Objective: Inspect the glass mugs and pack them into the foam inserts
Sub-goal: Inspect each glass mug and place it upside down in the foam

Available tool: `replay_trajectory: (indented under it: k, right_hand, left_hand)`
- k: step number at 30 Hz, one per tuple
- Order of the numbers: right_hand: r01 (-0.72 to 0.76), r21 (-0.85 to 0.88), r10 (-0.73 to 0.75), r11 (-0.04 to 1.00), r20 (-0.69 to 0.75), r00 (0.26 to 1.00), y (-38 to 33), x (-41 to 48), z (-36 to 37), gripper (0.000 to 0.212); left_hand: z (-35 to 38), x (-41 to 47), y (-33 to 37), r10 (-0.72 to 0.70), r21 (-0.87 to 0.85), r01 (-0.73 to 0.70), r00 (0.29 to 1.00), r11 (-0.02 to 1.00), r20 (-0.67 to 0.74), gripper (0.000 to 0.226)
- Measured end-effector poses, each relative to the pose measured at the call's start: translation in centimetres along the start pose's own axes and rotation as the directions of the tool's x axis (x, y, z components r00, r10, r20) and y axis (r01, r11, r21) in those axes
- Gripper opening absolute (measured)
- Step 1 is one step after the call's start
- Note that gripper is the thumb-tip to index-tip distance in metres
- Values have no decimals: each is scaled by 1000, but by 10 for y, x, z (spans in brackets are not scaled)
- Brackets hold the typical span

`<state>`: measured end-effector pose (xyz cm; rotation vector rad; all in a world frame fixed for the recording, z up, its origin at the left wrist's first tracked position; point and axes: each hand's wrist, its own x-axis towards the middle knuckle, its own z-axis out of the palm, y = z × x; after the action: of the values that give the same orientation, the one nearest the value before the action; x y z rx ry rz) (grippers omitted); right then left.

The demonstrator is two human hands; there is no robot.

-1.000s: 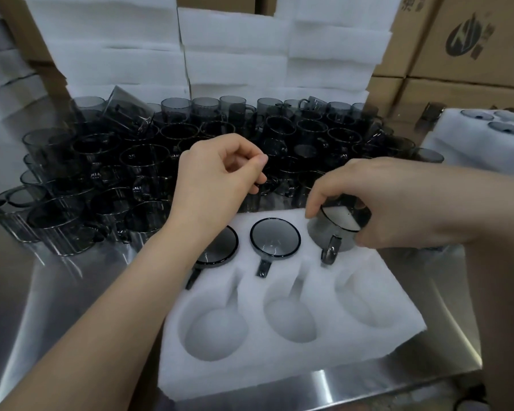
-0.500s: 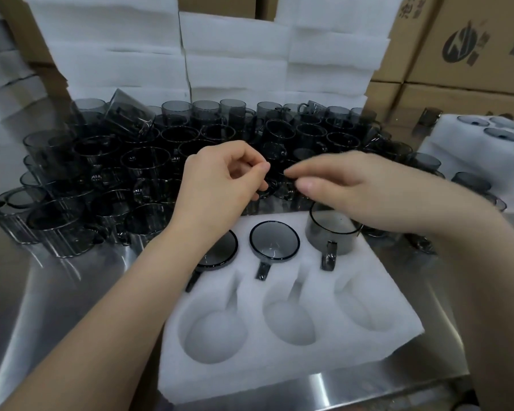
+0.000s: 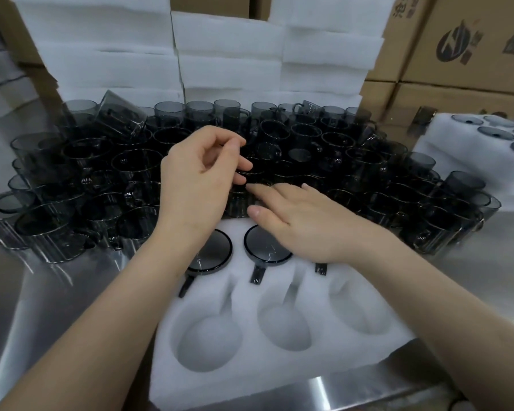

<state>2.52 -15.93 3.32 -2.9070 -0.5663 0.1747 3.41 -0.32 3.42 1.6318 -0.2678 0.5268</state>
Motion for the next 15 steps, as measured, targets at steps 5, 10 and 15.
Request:
replay_trajectory:
  k: [5,10,15]
  right_hand:
    - [35,15,-35,999,-21,999,3,-1,8,70]
    - [60,-46,-66,997,-136,989,2,-3,13,75]
    - [54,32,-49,998,-141,989,2,-3,12,73]
  left_hand:
    - [0,0,-1,-7,6,7,1000,1000,17,17]
    - [1,1,-2,1,8,-2,1000,1000,24,17]
    - [0,1,-2,-5,8,5,999,1000,32,17]
